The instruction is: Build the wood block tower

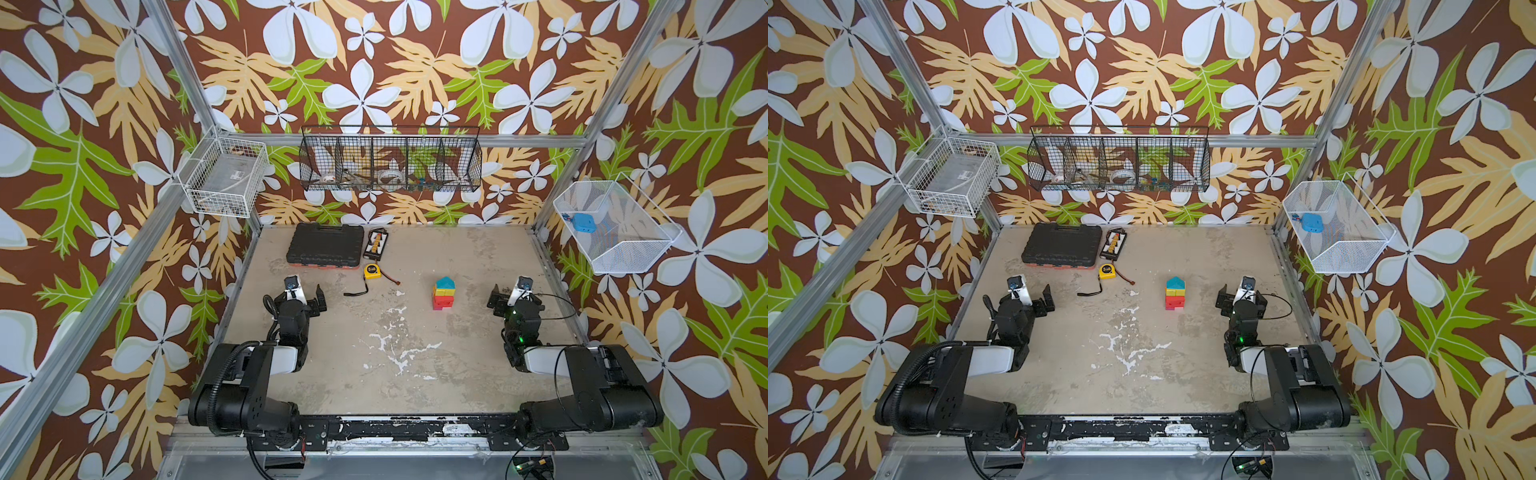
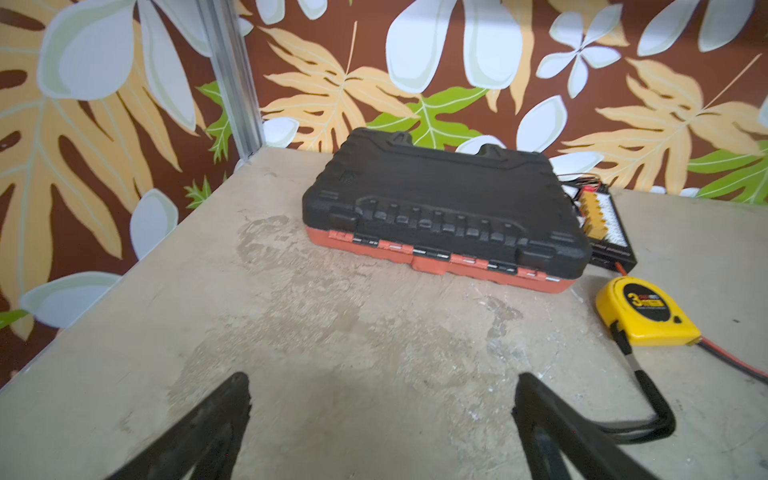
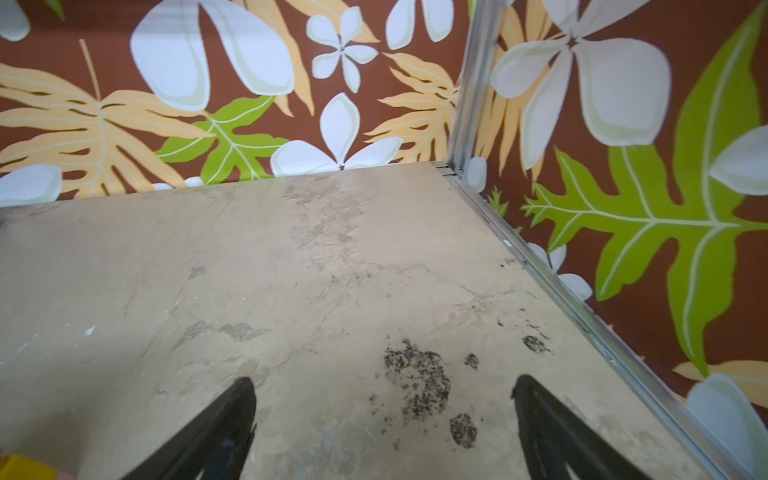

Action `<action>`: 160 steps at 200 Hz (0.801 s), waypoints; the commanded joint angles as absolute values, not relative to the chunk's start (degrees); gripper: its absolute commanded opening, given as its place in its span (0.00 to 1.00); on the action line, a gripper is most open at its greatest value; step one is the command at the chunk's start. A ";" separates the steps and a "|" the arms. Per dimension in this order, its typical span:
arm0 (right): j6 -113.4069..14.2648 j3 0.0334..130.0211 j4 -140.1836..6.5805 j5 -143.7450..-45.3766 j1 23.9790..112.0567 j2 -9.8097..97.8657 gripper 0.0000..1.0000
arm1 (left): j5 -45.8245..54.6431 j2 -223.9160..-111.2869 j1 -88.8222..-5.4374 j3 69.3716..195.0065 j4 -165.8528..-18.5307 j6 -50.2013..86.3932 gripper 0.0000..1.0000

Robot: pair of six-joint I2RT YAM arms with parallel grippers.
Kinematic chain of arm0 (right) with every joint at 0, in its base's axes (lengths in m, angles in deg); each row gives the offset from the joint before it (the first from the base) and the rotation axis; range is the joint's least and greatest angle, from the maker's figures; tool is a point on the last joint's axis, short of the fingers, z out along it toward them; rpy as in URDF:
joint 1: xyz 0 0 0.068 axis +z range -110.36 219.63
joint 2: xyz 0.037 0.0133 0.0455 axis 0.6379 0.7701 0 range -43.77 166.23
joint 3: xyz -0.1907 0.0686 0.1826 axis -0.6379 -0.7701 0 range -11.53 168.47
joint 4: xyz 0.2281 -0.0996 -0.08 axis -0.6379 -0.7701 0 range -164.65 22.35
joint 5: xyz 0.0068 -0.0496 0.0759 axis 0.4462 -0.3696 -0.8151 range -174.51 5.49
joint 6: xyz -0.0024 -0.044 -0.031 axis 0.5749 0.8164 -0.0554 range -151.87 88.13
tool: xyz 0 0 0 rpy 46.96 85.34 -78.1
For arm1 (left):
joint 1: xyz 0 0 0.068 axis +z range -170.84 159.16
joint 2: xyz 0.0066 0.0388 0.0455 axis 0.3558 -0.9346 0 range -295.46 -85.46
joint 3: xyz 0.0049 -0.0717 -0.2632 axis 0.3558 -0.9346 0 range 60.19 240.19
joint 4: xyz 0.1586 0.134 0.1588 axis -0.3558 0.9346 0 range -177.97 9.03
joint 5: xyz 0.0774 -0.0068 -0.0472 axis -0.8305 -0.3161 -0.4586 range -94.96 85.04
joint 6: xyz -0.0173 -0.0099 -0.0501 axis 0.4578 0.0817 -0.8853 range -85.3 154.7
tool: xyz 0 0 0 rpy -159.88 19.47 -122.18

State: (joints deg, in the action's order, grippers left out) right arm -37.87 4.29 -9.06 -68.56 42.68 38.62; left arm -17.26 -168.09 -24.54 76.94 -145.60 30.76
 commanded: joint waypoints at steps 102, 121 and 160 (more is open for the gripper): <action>-33.68 0.00 0.94 -78.97 41.90 40.57 1.00 | -9.29 -169.47 -23.83 68.93 -163.69 33.12 1.00; -33.63 -0.03 0.84 -78.97 41.91 40.43 1.00 | -9.15 -168.59 -23.83 69.32 -161.20 33.04 1.00; -33.64 -0.03 0.84 -78.97 41.86 40.34 1.00 | -9.25 -168.96 -23.81 69.12 -162.24 33.12 1.00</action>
State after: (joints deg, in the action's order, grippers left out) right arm -33.32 -0.21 -0.10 -78.62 41.92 40.34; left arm -9.39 -168.85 -23.80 69.12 -159.04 32.27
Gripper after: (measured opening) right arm 0.995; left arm 0.996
